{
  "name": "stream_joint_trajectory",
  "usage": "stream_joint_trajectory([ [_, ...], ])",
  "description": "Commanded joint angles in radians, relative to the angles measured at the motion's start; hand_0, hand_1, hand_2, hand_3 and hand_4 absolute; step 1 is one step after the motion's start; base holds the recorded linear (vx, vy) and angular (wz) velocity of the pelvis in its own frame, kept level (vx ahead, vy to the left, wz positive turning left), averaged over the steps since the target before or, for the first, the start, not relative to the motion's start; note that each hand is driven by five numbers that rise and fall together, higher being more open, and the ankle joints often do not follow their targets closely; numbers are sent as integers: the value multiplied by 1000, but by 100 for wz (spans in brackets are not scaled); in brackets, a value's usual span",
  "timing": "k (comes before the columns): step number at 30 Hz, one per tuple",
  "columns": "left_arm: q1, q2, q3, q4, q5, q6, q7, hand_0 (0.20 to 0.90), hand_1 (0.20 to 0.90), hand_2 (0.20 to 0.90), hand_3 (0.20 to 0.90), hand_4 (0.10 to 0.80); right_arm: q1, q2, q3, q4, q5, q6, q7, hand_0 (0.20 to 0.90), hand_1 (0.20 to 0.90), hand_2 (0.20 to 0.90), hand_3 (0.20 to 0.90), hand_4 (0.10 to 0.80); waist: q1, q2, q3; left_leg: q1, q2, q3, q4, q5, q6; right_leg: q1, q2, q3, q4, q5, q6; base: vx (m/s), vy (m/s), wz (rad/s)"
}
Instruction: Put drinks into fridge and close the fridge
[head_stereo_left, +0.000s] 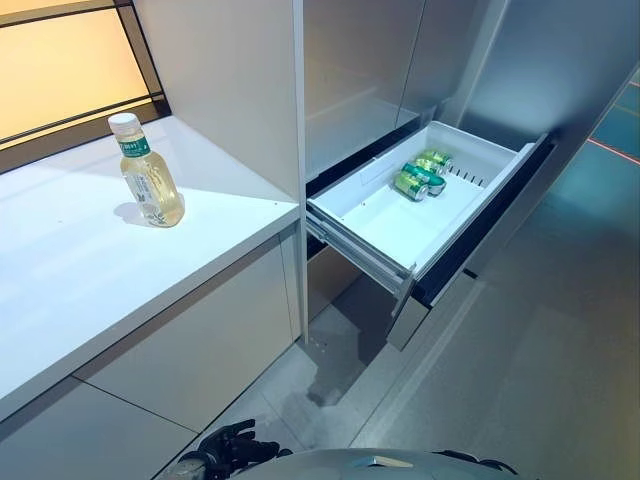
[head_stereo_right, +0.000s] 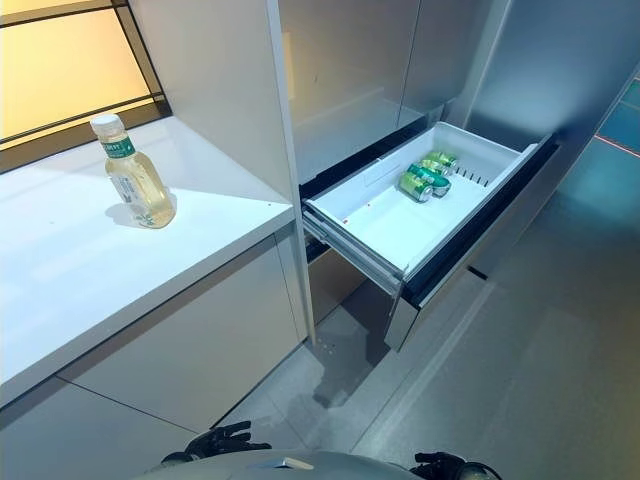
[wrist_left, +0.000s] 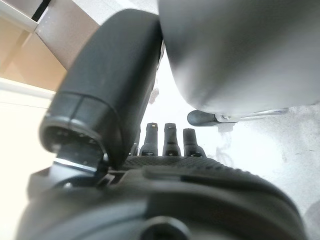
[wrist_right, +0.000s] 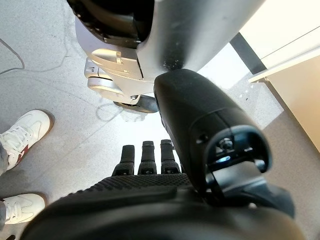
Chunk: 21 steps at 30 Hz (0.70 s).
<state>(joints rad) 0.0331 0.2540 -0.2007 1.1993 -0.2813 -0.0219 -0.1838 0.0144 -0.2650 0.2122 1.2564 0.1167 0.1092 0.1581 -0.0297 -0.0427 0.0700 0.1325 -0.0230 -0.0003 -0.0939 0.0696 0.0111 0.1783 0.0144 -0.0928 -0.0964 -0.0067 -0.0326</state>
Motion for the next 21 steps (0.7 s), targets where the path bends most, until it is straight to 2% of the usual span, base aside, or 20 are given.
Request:
stream_joint_trajectory([
  [1, -66, -44, -34, 30, -14, -26, -17, 900, 900, 900, 900, 800, -41, 18, 19, 16, 6, -6, 31, 900, 900, 900, 900, 800, 16, 18, 24, 29, -3, 27, 12, -143, -4, -34, -33, -26, 40, -30, 108, 0, 0, 0],
  [15, -62, -49, -34, 27, -31, -58, -36, 900, 900, 900, 900, 800, -37, 23, 21, 23, 10, -14, 30, 900, 900, 900, 900, 800, 17, 15, 23, 30, -3, 26, 11, -145, -4, -33, -31, -24, 37, -31, 107, 0, 0, 0],
  [21, -72, -45, -65, 8, 68, -113, -41, 900, 900, 900, 900, 800, -40, 21, 26, 19, 7, -10, 30, 900, 900, 900, 900, 800, 15, 17, 24, 30, -3, 26, 12, -145, -4, -32, -31, -22, 39, -34, 106, 0, 0, 0],
])
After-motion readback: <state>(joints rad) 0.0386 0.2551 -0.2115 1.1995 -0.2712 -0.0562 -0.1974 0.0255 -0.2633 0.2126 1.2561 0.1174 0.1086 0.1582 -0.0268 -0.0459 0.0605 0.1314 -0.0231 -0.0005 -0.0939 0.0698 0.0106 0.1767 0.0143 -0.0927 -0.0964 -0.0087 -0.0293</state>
